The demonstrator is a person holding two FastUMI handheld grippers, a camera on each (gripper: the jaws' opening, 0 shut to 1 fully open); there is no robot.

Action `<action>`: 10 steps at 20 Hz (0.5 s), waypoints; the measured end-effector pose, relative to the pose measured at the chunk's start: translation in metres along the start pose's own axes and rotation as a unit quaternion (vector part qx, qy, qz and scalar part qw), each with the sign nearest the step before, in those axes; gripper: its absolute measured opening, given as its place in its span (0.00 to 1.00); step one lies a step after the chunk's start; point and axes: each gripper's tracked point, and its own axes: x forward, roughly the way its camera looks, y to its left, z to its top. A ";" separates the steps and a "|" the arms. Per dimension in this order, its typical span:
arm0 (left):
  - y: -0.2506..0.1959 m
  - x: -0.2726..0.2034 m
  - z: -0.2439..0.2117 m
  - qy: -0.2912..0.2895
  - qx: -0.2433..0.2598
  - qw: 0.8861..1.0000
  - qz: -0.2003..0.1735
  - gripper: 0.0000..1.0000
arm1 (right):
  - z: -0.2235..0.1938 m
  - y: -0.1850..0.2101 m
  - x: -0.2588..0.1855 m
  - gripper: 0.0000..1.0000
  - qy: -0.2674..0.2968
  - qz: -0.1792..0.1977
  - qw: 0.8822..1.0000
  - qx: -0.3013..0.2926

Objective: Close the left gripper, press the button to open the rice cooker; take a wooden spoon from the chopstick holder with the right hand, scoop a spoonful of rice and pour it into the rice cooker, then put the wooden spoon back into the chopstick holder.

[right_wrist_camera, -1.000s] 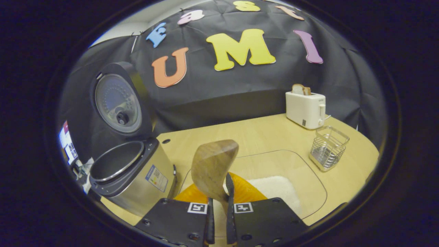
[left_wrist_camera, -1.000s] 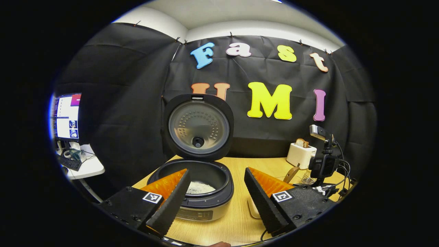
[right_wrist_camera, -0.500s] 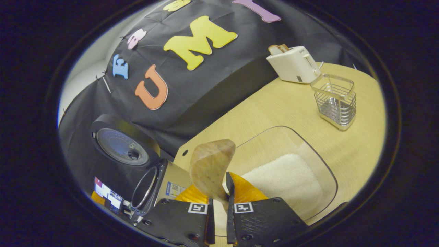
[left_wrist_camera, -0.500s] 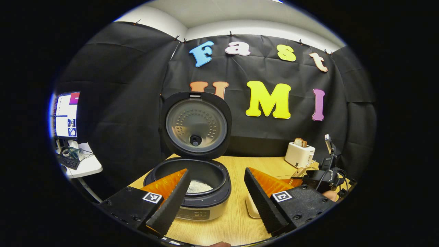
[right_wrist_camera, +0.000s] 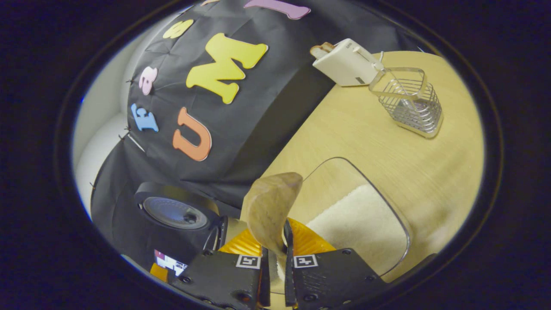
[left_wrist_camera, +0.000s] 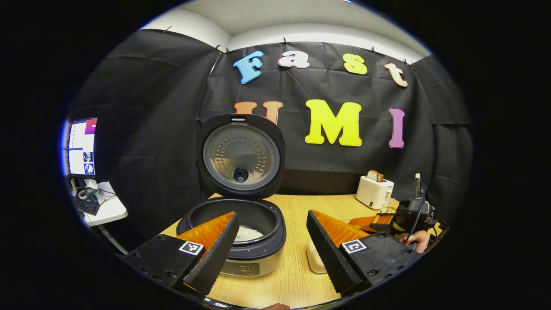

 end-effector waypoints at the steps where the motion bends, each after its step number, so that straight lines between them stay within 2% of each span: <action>1: -0.001 0.001 0.000 0.000 0.000 1.000 0.000 1.00 | 0.007 0.000 -0.003 0.13 -0.006 0.008 1.000 0.012; 6: -0.001 0.000 0.000 0.000 0.004 1.000 0.000 1.00 | 0.038 0.008 -0.024 0.13 -0.016 0.067 0.994 0.086; 10: 0.002 -0.001 0.001 -0.002 0.004 1.000 0.003 1.00 | 0.047 0.004 -0.030 0.13 -0.003 0.095 0.982 0.164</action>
